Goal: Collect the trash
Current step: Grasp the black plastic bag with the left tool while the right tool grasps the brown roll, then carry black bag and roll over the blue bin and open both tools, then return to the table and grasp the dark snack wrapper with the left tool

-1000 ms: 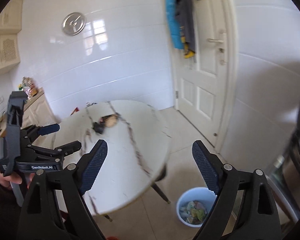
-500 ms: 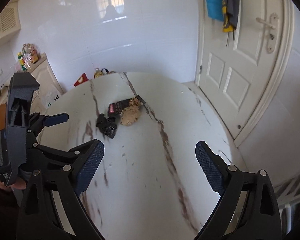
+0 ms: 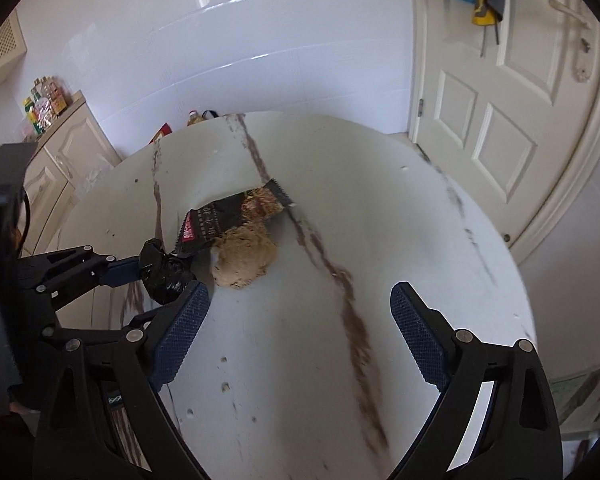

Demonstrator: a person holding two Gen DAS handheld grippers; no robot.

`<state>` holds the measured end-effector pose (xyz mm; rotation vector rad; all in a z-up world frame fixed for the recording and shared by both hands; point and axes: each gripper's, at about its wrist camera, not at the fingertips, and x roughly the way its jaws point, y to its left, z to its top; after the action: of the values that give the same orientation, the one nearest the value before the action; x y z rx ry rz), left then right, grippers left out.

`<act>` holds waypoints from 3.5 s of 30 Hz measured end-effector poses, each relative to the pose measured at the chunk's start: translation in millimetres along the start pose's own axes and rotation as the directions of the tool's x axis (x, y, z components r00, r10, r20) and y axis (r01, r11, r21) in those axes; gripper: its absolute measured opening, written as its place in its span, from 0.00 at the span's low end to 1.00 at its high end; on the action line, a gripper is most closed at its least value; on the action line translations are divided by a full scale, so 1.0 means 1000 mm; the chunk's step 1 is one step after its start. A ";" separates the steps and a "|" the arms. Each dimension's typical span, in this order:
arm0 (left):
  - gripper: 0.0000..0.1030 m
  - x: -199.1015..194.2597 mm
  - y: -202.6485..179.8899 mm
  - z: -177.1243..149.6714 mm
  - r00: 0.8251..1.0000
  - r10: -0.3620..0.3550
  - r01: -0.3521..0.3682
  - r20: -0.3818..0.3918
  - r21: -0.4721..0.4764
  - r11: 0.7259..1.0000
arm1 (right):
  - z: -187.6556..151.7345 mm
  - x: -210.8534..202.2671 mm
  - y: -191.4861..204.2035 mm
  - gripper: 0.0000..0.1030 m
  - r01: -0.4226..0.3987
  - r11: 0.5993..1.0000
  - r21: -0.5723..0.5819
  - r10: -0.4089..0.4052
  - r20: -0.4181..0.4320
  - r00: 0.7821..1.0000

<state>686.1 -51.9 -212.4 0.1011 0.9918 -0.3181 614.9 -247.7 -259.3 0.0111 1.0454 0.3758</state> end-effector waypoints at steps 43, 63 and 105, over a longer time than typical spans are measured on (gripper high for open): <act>0.42 -0.163 -0.252 -0.075 0.981 -0.141 0.098 0.134 0.286 0.953 | -0.161 -0.225 -0.102 0.40 0.034 0.989 0.145 -0.065 0.216 0.974; 0.70 -0.007 -0.394 -0.021 0.995 -0.090 0.097 -0.037 0.420 0.902 | -0.253 -0.215 -0.246 0.40 0.118 0.911 0.394 -0.175 0.111 0.978; 0.91 0.011 -0.069 0.004 0.973 0.221 -0.225 0.061 0.052 0.973 | -0.202 -0.151 -0.184 0.78 0.125 0.936 0.330 -0.159 0.078 0.984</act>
<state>673.0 -120.3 -215.1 0.2546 0.9076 -0.1430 432.3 -500.2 -269.2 0.2468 0.9890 0.0667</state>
